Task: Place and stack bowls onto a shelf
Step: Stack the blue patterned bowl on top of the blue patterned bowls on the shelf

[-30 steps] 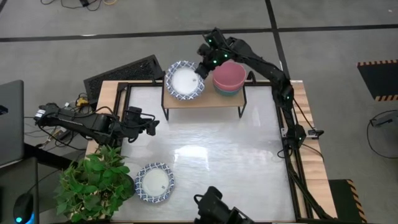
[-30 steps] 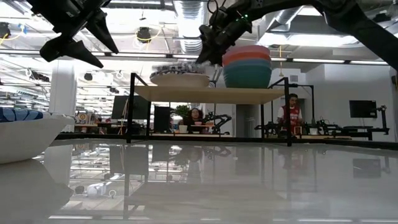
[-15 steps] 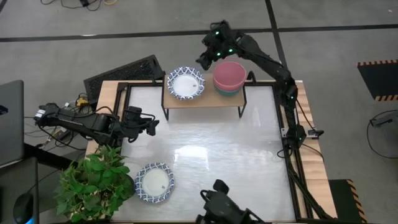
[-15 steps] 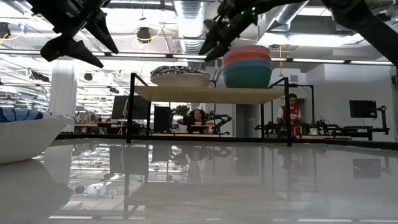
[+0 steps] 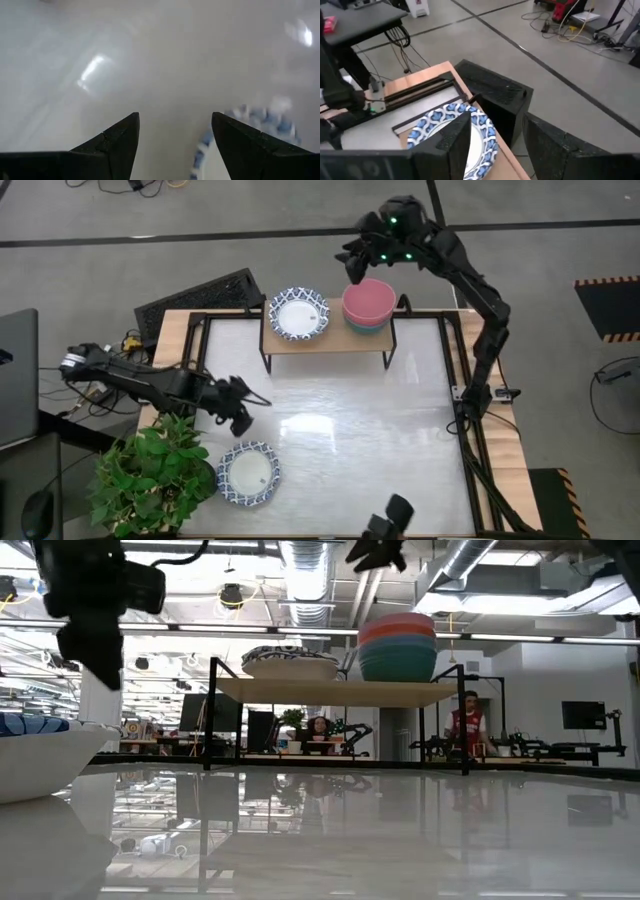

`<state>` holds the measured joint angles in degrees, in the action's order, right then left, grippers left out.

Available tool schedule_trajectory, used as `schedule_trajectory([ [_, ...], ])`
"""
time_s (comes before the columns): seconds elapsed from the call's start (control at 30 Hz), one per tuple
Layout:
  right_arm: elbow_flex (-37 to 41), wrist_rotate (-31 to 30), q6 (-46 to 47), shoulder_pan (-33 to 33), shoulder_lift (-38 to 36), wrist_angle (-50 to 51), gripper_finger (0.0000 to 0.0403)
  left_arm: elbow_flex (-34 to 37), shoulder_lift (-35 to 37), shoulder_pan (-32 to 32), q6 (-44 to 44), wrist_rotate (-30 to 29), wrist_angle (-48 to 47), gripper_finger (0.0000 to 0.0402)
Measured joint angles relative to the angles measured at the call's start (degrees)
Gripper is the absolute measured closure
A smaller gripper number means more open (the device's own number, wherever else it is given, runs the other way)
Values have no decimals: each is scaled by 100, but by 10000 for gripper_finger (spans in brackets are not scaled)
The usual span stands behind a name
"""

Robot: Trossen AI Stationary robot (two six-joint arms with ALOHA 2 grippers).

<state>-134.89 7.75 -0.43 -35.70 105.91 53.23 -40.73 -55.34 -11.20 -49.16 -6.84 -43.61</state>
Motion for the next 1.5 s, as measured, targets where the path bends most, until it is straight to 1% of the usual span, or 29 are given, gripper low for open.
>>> schedule_trajectory([
  [0.1,0,-186,-4,86,-151,121,202,0,-442,0,536,540,125,168],
  [0.33,0,-206,237,234,-183,656,202,0,-1078,2,1682,1079,550,168],
  [0.5,0,-217,268,311,-135,1005,202,0,-1403,-87,2370,1723,811,168],
  [0.67,4,-208,584,354,-127,1077,202,2,-1707,-305,2836,1840,848,168],
  [0.8,4,-207,426,414,-127,1107,202,1,-2022,-378,2979,1974,898,168],
  [0.93,4,-184,193,424,-129,1303,202,2,-2437,-372,2764,1970,1102,168],
  [1.07,4,-186,-34,417,-127,1508,202,2,-2787,-343,2574,2232,1427,173],
  [1.17,4,-184,-146,417,-127,1575,205,2,-2890,-341,2328,2357,1569,197],
  [1.23,4,-184,-159,417,-127,1574,208,2,-2906,-341,2166,2344,1557,225],
  [1.5,3,-184,-292,365,-127,1553,227,2,-2902,-339,1672,2033,1581,382],
])
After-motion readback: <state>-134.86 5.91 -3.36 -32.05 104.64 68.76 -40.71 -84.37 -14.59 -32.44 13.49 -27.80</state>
